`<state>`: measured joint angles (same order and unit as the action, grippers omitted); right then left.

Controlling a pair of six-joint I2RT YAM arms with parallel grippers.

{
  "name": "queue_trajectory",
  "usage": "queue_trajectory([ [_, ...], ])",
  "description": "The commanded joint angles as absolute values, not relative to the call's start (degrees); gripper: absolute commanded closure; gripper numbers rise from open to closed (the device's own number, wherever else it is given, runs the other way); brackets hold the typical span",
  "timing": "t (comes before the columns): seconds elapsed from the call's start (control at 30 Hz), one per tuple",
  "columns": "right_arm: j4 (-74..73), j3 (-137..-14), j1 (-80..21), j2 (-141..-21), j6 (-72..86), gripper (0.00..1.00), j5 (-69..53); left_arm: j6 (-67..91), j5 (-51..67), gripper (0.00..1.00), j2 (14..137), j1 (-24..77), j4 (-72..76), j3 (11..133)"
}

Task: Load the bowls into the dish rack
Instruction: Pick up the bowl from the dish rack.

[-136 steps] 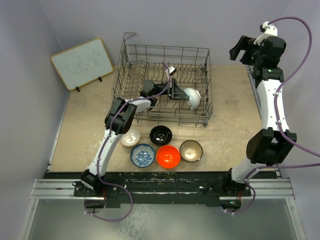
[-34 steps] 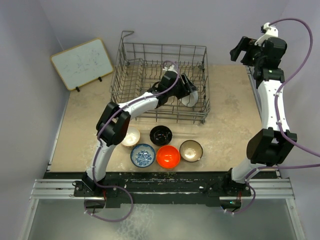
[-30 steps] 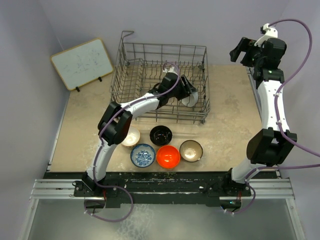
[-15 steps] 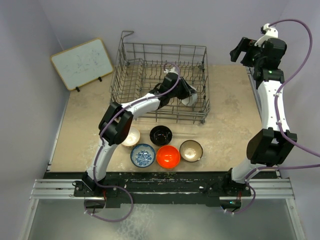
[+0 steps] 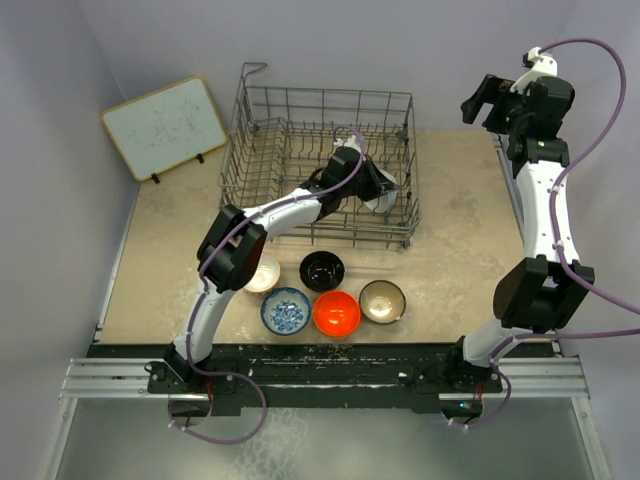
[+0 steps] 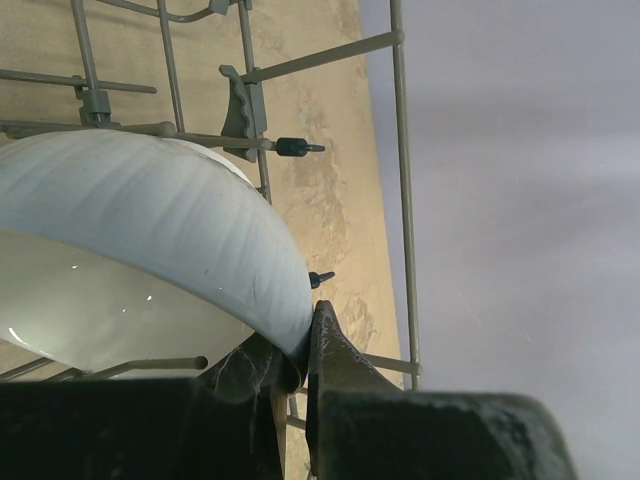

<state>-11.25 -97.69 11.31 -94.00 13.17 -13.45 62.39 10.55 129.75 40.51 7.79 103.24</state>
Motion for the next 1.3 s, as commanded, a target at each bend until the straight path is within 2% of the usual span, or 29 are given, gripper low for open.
queue_trajectory([
  [0.0,-9.0,-98.5,11.7,-91.0,13.1,0.0,-13.9,57.9,14.0,1.0,121.2,39.6,18.5,105.0],
  [0.27,-9.0,-98.7,11.9,-91.3,12.7,0.0,-13.5,58.9,22.9,1.0,119.9,38.4,30.7,103.0],
  [0.5,-9.2,-98.8,11.9,-91.3,12.5,0.0,-13.0,65.0,36.7,1.0,121.9,37.0,44.2,105.4],
  [0.77,-9.4,-98.9,11.9,-91.1,12.2,0.0,-12.5,66.8,49.2,1.0,121.7,36.2,49.7,110.1],
  [0.93,-9.5,-98.8,11.9,-91.2,12.1,0.0,-12.1,67.8,54.2,1.0,123.9,35.6,57.6,111.5],
  [1.1,-9.5,-98.7,11.9,-91.2,12.0,0.0,-12.1,76.7,57.0,1.0,129.4,34.9,72.5,115.0],
  [1.27,-9.3,-98.4,12.0,-91.3,12.0,0.0,-12.4,79.6,60.8,1.0,133.4,34.7,77.2,119.4],
])
